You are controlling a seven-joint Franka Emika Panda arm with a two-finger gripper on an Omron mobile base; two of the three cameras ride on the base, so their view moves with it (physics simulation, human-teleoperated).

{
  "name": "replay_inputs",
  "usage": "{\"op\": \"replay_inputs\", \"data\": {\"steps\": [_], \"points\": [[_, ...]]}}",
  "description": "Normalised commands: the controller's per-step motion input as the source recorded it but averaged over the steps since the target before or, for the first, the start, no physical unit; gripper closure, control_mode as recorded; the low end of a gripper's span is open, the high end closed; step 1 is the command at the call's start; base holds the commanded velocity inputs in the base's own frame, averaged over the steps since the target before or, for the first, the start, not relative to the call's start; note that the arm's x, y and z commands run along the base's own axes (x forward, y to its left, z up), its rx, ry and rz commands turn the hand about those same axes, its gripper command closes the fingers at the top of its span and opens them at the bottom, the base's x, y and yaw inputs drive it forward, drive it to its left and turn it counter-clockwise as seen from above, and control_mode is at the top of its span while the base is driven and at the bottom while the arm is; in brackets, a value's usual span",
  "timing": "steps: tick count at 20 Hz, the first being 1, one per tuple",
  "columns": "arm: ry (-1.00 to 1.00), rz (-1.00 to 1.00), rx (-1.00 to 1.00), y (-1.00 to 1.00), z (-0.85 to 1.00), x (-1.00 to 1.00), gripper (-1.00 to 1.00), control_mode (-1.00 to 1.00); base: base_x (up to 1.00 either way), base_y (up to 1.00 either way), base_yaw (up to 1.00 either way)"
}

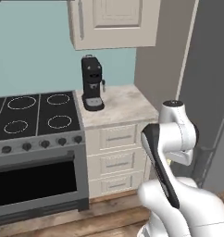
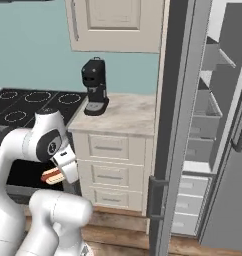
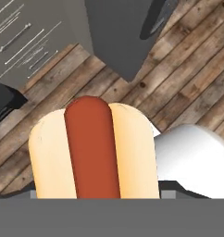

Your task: Store the hot dog in the freezer for long-term storage. Close the freezer door after placing the cooked food.

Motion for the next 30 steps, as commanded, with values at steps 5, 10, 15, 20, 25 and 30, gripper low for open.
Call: {"op": "replay_inputs", "data": {"steps": [5,10,15,20,25,30], "points": [[0.00,0.00,0.00,0.00,0.00,0.00,1.00,1.00,-0.74,0.03,-0.48],[0.00,0.00,0.00,0.00,0.00,0.00,1.00,1.00,-0.40,0.00,-0.85],[0.00,0.00,0.00,0.00,0.00,0.00,1.00,1.00,-0.08,-0.08,-0.94],[0.00,0.00,0.00,0.00,0.00,0.00,1.00,1.00,0.11,-0.30,-0.81],[0.00,0.00,0.00,0.00,0.00,0.00,1.00,1.00,0.59,-0.12,-0.40],[0.00,0.00,0.00,0.00,0.00,0.00,1.00,1.00,0.93,-0.22,-0.17]]}}
